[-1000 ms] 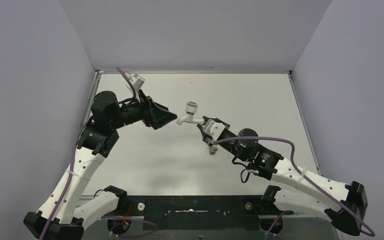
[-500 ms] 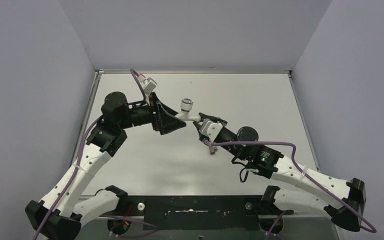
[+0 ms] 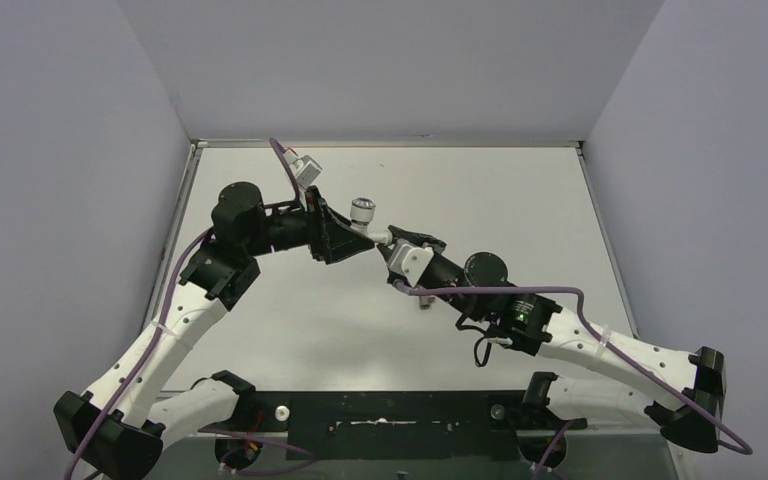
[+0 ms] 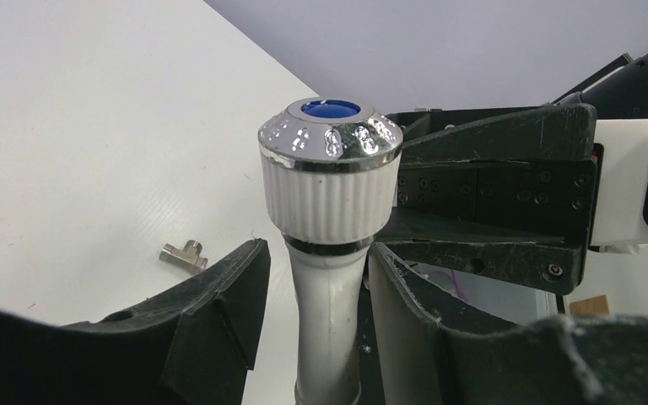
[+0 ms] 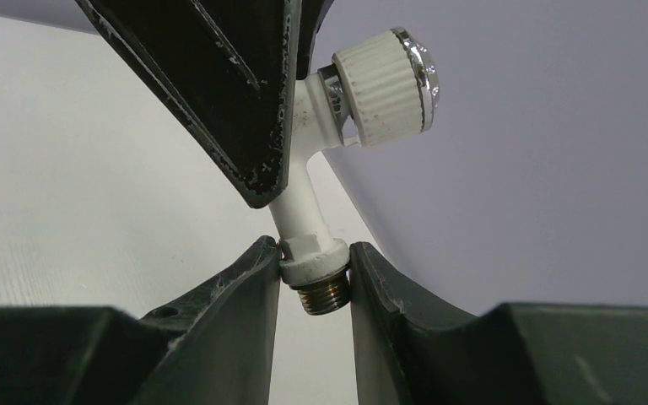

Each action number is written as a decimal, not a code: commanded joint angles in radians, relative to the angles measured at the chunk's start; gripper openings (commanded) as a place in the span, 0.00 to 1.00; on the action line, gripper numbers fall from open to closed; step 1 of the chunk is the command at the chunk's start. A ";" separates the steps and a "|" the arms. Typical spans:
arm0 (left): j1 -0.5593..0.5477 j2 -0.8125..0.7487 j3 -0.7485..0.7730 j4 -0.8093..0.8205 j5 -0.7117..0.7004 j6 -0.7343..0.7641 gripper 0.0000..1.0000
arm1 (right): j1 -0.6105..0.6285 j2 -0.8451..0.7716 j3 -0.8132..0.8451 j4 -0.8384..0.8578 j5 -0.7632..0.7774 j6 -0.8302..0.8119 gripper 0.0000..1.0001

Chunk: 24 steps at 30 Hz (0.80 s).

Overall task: Install the water faucets
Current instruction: Pick up the water faucet from the center of the board, then pick up the adaptor at the center of the board.

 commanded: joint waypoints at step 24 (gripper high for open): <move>-0.008 0.013 0.056 0.068 -0.008 0.025 0.00 | 0.046 0.020 0.094 -0.003 0.061 0.063 0.11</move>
